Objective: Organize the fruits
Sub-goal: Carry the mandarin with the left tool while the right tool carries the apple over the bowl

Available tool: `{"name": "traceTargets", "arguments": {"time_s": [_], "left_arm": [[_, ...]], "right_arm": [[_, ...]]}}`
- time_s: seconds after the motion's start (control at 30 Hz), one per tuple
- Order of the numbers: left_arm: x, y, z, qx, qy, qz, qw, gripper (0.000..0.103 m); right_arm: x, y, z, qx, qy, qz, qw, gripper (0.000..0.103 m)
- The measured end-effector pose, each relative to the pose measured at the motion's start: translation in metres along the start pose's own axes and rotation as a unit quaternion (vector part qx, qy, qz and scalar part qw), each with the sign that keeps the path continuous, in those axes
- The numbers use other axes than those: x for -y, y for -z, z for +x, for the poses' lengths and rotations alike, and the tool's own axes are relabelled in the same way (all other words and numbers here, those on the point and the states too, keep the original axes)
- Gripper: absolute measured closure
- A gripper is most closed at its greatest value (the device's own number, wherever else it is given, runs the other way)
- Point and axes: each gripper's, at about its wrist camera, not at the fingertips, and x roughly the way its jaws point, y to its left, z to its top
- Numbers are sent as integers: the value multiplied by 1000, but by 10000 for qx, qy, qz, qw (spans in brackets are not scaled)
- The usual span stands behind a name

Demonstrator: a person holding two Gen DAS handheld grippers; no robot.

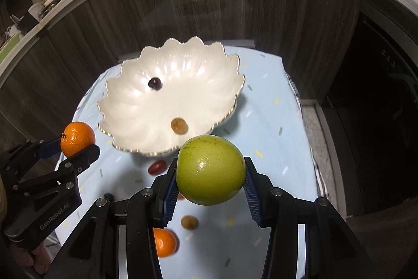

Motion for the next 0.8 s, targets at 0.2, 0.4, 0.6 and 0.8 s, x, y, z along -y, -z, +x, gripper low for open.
{"name": "traceTargets", "arguments": {"time_s": [0.2, 0.4, 0.6, 0.8], "left_arm": [[-6, -14, 3, 69, -24, -55, 10000, 57], [-12, -23, 12, 82, -53, -119, 9999, 57], [-17, -29, 24, 44, -70, -185, 9998, 57], [-22, -33, 38, -1, -55, -234, 9997, 57]], "right_arm": [[-2, -16, 5, 82, 14, -73, 9999, 57], [-4, -30, 15, 111, 13, -152, 9998, 57], [-8, -40, 26, 79, -8, -212, 9997, 57], [-10, -45, 39, 0, -24, -230, 9997, 57]]}}
